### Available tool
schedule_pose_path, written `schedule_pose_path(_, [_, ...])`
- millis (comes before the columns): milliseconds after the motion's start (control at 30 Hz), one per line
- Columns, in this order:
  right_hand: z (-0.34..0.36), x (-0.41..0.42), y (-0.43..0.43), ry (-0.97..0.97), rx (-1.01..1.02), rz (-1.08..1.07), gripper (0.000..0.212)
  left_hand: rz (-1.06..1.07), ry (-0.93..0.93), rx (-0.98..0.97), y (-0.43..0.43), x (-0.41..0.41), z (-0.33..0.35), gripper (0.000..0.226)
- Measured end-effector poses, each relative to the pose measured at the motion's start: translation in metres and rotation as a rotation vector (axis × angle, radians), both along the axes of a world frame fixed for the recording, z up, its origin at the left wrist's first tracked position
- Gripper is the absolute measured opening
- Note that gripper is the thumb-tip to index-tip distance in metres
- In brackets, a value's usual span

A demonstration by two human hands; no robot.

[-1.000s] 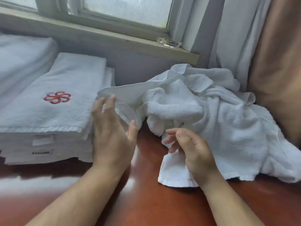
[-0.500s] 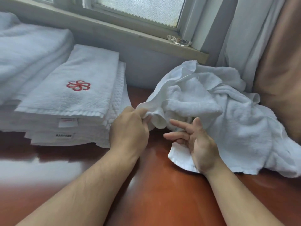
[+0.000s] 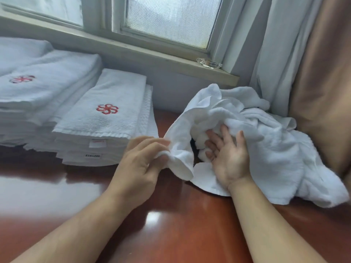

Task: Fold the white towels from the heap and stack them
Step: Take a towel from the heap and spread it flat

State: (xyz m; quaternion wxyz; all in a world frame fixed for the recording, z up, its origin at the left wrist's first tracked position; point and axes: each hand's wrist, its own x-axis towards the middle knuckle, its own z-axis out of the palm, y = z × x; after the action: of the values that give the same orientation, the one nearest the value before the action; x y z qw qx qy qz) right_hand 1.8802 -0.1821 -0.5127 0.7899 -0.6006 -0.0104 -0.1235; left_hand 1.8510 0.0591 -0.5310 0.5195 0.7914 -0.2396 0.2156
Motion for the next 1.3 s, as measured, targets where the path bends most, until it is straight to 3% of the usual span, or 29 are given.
schedule_pose_path(100, [-0.004,-0.001,0.011,-0.126,-0.080,-0.040,0.064,-0.064,0.096,-0.272,0.008,-0.006,0.002,0.020])
schedule_pose_path(167, [-0.010,-0.007,0.018,-0.166,-0.236,-0.078,0.061,0.041,0.067,-0.268,0.011,-0.004,-0.001,0.026])
schedule_pose_path(267, [-0.020,-0.019,0.023,-0.121,-0.472,-0.173,0.065,0.149,0.192,-0.183,0.012,-0.002,-0.001,0.029])
schedule_pose_path(333, [-0.020,-0.023,0.021,-0.104,-0.487,-0.242,0.061,0.143,0.315,-0.057,0.012,-0.003,0.005,0.056])
schedule_pose_path(400, [-0.016,-0.021,0.019,-0.051,-0.436,-0.215,0.064,0.131,0.391,0.234,0.007,-0.001,0.017,0.086])
schedule_pose_path(467, [-0.015,-0.015,0.020,0.015,-0.416,-0.134,0.073,0.212,0.408,0.567,-0.002,0.007,0.026,0.074])
schedule_pose_path(567, [-0.018,-0.007,0.021,0.065,-0.306,0.000,0.081,0.283,0.388,0.768,-0.021,0.013,0.030,0.057])
schedule_pose_path(767, [-0.020,0.007,0.021,0.024,-0.261,0.174,0.090,0.242,0.240,0.758,-0.038,0.024,0.020,0.030])
schedule_pose_path(867, [-0.019,0.013,0.015,-0.057,-0.228,0.189,0.084,0.065,0.196,0.679,-0.021,0.019,0.020,0.026])
schedule_pose_path(933, [-0.017,0.020,0.011,-0.097,-0.234,0.168,0.080,-0.159,0.265,0.637,0.003,0.007,0.026,0.019])
schedule_pose_path(1033, [-0.019,0.027,0.007,-0.127,-0.252,0.101,0.071,-0.346,0.606,0.665,0.045,-0.007,0.045,0.012])
schedule_pose_path(1100, [-0.021,0.025,0.009,-0.116,-0.253,0.046,0.068,-0.260,0.729,0.810,0.063,-0.012,0.058,0.014])
schedule_pose_path(1167, [-0.022,0.017,0.016,-0.048,-0.357,-0.111,0.067,-0.001,0.587,1.012,0.068,-0.013,0.066,0.022])
schedule_pose_path(1200, [-0.021,0.012,0.021,-0.008,-0.393,-0.193,0.064,0.152,0.455,1.021,0.065,-0.015,0.066,0.028])
schedule_pose_path(1233, [-0.021,0.007,0.026,0.036,-0.390,-0.235,0.062,0.251,0.362,0.928,0.060,-0.018,0.063,0.036])
schedule_pose_path(1300, [-0.019,-0.005,0.038,0.129,-0.353,-0.185,0.062,0.312,0.347,0.705,0.045,-0.022,0.055,0.067])
